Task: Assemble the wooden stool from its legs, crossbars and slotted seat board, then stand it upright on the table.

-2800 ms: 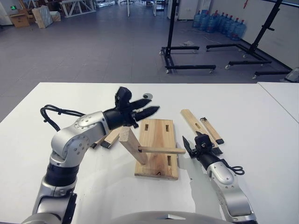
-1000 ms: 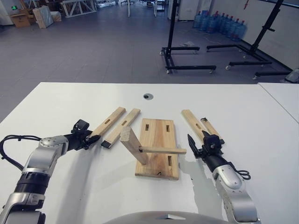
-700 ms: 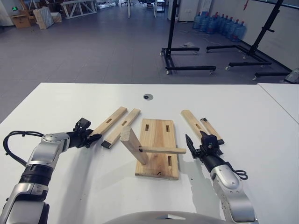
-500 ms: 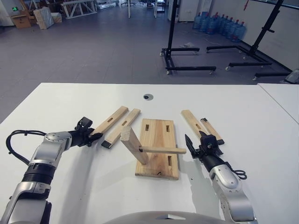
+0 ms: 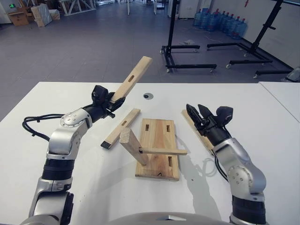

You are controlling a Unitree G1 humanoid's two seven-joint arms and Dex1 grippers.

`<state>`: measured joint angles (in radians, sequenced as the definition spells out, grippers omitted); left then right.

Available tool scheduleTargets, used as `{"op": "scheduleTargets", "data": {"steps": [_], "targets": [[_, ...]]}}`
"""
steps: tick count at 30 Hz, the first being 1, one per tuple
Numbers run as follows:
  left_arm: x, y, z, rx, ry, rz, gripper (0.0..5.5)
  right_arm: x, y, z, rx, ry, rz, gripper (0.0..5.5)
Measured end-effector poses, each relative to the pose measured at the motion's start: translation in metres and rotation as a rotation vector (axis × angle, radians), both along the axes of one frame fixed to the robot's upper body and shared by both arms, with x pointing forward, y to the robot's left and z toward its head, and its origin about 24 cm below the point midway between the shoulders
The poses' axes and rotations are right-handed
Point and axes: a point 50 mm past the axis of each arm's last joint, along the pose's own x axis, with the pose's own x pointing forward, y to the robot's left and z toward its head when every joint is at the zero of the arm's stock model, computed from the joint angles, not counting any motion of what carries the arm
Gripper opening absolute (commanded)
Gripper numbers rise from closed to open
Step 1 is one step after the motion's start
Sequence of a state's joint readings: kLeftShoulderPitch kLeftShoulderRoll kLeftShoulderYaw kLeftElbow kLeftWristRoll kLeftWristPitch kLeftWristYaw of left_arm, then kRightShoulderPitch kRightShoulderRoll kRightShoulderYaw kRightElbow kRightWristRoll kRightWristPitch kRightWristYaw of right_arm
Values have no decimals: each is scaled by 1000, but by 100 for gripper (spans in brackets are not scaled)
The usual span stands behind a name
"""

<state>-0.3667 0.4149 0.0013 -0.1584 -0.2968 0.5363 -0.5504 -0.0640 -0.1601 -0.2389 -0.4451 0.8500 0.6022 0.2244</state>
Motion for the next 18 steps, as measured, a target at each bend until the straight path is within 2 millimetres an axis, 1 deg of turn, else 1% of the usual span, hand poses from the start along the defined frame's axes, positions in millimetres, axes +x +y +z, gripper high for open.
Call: {"op": "scheduleTargets", "data": {"steps": [1,5,6,7,8,11,15,18], "targets": [[-4,-8,-2,-3,1,-33,202,0,2,6,97,4,51,316],[-16,-28,-10,-19,2,-137,202,-2,8,27,440,19,188,316],[-20,-34,-10,-24,-15,-164,202,1,9,31,536,51,208,316],[-26,-41,-10,-29,-40,-214,202,8,9,32,596,88,199,316],[-29,-47,-10,-27,-53,-259,202,12,9,31,607,119,179,316],[-34,-50,-13,-5,-65,-300,202,19,7,23,622,184,130,316],[-36,-53,-16,15,-69,-319,202,26,5,21,621,203,97,316],[-37,-55,-17,20,-75,-331,202,31,6,18,588,216,80,316]]}}
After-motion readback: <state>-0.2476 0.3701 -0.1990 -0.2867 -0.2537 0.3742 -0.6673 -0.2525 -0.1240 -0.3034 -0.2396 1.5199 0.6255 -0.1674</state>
